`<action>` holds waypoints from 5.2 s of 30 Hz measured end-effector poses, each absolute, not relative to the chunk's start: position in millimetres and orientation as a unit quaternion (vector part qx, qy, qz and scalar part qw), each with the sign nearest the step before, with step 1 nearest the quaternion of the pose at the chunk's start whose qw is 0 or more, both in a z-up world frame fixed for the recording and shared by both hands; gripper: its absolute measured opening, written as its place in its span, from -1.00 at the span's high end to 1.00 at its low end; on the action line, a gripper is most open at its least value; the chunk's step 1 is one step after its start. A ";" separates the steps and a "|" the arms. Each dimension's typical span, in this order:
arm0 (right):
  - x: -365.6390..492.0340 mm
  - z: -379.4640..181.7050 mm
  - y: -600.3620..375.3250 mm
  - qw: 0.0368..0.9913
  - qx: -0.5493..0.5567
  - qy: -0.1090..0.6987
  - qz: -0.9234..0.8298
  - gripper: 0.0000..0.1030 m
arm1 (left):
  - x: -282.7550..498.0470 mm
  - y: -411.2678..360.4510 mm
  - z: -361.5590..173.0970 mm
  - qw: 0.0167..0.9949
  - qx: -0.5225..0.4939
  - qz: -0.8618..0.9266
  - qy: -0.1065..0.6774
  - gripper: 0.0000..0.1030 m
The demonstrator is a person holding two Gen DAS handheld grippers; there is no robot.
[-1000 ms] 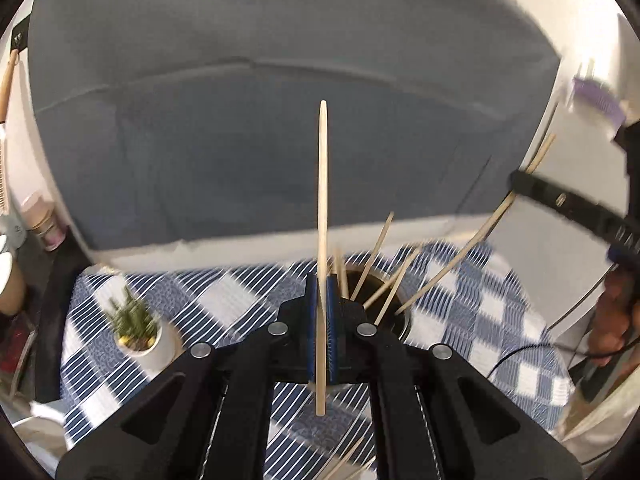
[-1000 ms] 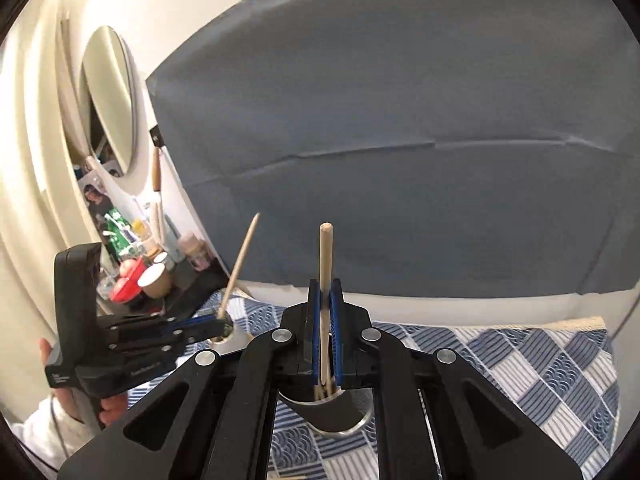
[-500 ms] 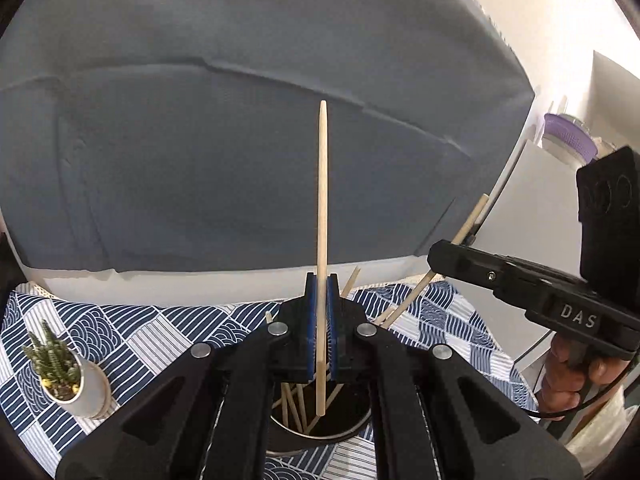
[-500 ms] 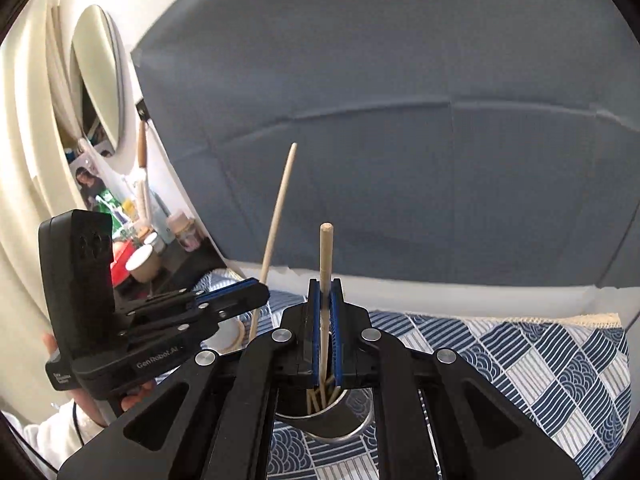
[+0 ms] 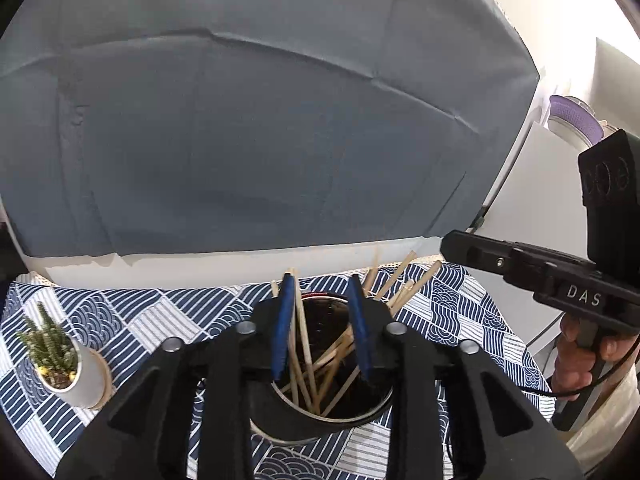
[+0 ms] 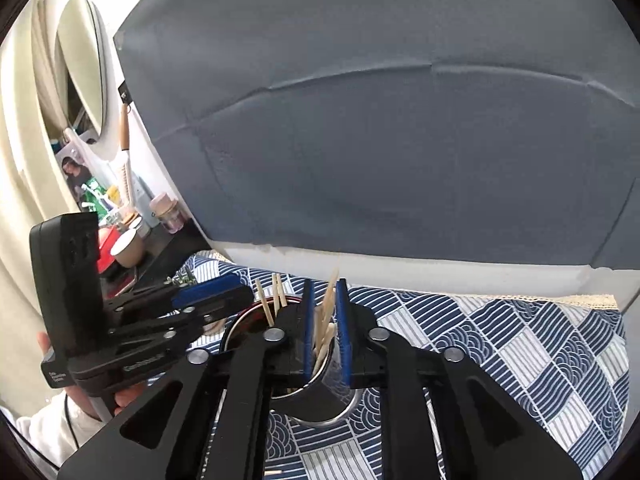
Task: Organize utensils
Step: 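Withdraw both grippers up and away from the holder, then move both open grippers down toward the last loose sticks on the cloth, then grasp a wooden stick with the right gripper while the left gripper grasps another, then lift both held sticks upright and carry them over the black holder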
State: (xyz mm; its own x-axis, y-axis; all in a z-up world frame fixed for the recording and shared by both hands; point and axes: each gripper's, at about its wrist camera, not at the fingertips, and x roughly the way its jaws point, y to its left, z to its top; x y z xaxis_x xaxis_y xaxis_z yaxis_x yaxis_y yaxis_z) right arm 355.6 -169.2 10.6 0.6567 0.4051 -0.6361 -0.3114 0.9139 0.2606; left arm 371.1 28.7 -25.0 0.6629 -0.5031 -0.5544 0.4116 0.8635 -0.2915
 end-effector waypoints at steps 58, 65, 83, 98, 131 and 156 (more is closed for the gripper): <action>216.3 -130.5 -175.6 0.785 0.135 0.601 -0.074 -0.71 | 264.6 77.9 -157.6 0.774 0.119 -0.318 0.534 -0.88; 215.0 -168.8 -168.5 0.750 0.203 0.621 -0.101 -0.71 | 267.8 65.3 -177.8 0.749 0.160 -0.351 0.539 -0.88; 234.3 -202.0 -149.7 0.746 0.160 0.615 -0.198 -0.71 | 277.8 41.5 -207.2 0.728 0.244 -0.373 0.521 -0.89; 205.8 -185.6 -152.6 0.780 0.130 0.588 -0.170 0.44 | 285.2 34.3 -209.5 0.729 0.252 -0.354 0.529 -0.79; 177.0 -169.6 -231.3 0.789 -0.007 0.610 -0.069 0.91 | 281.9 90.0 -186.4 0.725 0.121 -0.148 0.661 0.91; 185.1 -111.1 -246.8 0.854 -0.035 0.513 0.075 0.91 | 225.5 70.2 -102.4 0.815 0.039 -0.043 0.576 0.90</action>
